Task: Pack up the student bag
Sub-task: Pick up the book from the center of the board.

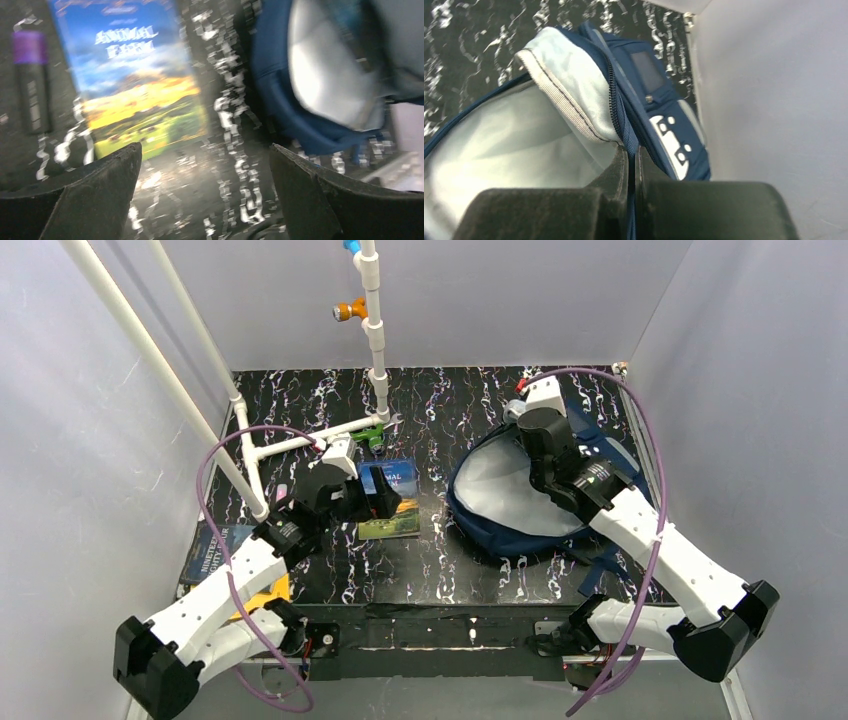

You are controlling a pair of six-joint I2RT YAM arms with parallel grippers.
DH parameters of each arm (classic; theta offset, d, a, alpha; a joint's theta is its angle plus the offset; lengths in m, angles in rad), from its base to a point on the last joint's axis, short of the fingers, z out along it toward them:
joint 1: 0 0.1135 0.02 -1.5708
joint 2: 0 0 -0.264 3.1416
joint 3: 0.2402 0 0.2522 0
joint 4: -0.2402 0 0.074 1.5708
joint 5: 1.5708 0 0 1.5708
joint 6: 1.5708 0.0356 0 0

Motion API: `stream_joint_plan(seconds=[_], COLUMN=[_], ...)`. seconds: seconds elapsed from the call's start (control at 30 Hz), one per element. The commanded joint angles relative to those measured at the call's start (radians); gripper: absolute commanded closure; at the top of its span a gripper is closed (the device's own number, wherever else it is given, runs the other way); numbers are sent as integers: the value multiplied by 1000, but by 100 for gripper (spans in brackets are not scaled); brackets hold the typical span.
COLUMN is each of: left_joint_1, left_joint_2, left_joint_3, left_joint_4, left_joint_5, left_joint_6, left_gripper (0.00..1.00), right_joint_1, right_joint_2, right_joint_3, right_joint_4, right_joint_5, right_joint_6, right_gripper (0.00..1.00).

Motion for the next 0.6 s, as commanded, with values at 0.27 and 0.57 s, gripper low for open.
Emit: stream_joint_plan(seconds=[0.27, 0.57], left_joint_1=[153, 219], left_joint_2=[114, 139], left_joint_3=[69, 82], left_joint_4=[-210, -245], left_joint_5=[82, 143], left_joint_6=[101, 78], left_gripper=[2, 2], right_joint_1=[-10, 18], right_joint_2=[-50, 109], right_joint_3=[-131, -53], right_joint_4=[-55, 159], right_joint_5=[-687, -856], right_joint_6=[205, 437], right_gripper=[30, 7])
